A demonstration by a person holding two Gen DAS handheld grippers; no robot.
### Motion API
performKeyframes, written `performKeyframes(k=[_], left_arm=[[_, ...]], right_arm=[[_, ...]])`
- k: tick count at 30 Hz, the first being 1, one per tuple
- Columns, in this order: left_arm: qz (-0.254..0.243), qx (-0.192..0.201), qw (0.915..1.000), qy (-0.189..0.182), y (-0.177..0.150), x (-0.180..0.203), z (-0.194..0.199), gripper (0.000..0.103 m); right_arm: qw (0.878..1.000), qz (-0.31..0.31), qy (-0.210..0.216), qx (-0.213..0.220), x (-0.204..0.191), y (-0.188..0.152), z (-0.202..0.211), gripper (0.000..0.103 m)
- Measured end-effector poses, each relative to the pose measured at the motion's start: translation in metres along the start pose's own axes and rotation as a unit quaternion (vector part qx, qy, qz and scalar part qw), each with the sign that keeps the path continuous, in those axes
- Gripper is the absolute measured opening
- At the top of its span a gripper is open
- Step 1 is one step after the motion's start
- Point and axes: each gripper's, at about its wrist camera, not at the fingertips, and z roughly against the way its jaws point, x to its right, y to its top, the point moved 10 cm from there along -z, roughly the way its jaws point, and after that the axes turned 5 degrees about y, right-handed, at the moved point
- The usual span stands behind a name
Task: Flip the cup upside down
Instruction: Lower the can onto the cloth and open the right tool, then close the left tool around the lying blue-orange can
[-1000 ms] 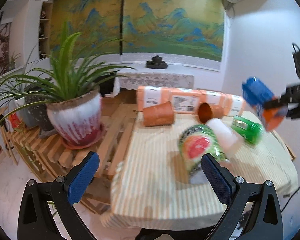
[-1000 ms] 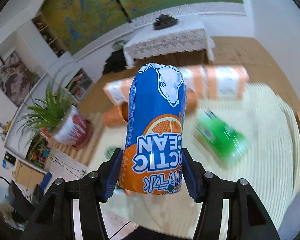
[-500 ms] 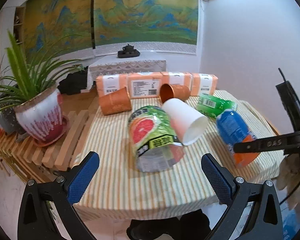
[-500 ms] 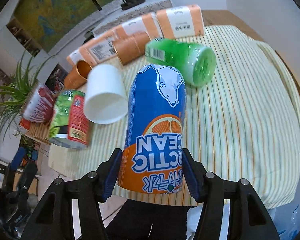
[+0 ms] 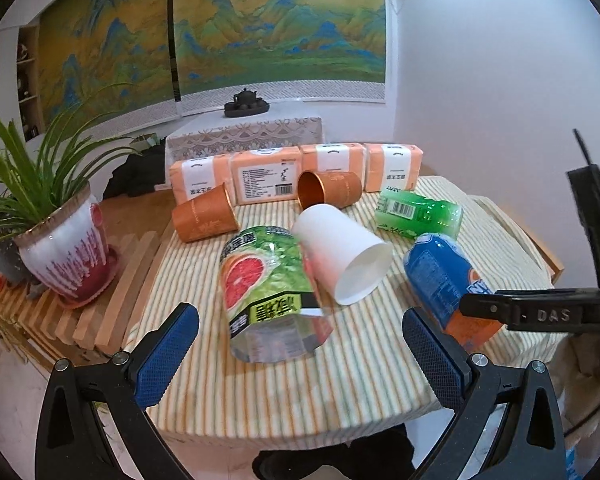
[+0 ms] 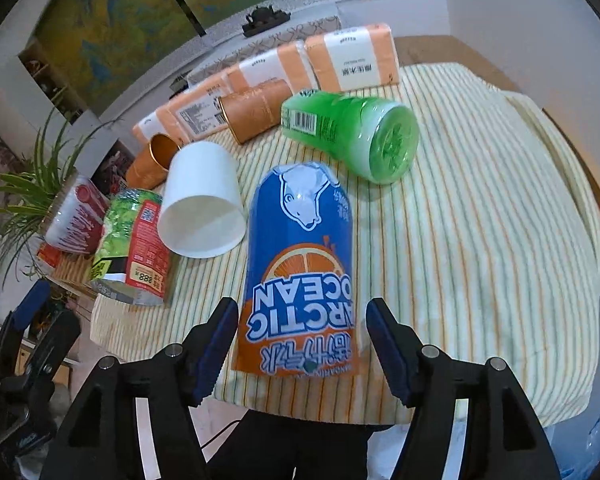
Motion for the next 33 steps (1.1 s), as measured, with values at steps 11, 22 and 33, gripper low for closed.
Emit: performKeyframes(k=[11,22,33], left_arm=[[-0.007,-0.026,0.9992,-0.03,0.012,0.036,-0.015,0.103],[-0.017,-0.1,0.9908,-0.09,0.023,0.103,-0.052,0.103],[-0.001,-0.183,0.9767,-0.111,0.019,0.136,-0.097,0.1]], right_arm=[[0.997,-0.02,-0.011,0.074,0.025,-0.016,0.051,0.063],[0.99,-0.038,-0.081,0.113,0.068,-0.056,0.081,0.063],[0.986,-0.048,-0.1,0.124,0.088,-0.073,0.088,0.063]])
